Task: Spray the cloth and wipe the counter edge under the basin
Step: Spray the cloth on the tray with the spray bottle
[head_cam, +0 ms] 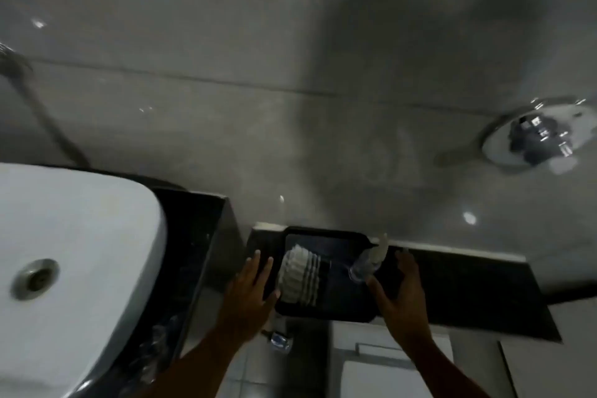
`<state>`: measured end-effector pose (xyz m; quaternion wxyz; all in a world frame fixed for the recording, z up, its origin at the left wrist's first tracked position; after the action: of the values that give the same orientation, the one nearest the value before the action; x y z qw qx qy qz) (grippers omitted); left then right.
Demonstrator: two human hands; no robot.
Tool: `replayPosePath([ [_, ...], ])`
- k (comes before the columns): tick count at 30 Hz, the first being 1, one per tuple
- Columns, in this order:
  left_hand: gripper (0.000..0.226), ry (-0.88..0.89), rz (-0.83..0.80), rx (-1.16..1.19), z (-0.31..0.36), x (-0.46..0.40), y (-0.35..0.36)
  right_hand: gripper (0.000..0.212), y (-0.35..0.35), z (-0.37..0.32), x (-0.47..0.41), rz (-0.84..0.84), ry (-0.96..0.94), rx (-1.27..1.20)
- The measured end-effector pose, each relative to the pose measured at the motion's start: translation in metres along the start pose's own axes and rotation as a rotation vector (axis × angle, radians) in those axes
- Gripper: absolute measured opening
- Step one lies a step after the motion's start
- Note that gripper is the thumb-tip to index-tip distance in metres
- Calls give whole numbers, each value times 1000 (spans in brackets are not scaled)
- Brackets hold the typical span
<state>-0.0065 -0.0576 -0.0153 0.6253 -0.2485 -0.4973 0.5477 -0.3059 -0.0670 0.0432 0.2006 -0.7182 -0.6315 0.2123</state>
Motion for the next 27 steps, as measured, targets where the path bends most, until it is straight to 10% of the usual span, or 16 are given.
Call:
replayPosePath([
  [9, 67, 115, 204, -13, -25, -72, 75, 54, 56, 40, -70, -28, -227, -251],
  [15, 66, 103, 203, -17, -26, -71, 74, 22, 67, 34, -63, -237, -27, -499],
  [19, 67, 91, 184, -39, -27, -71, 73, 34, 101, 30, -21, -581, 147, -456],
  [27, 64, 100, 217, -18, -29, -73, 75, 37, 119, 39, -11, -576, 227, -352],
])
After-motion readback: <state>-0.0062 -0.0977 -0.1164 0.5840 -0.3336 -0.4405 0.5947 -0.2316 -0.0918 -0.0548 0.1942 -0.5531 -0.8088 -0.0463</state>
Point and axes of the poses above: each hand's wrist, its own x-axis away from the middle knuckle, its own y-axis out of the palm, z = x × y, the point moved 6 cm from there along -x, towards the middle knuckle, and after that the axes turned 13 degrees about -y, right-handed, at the moved point
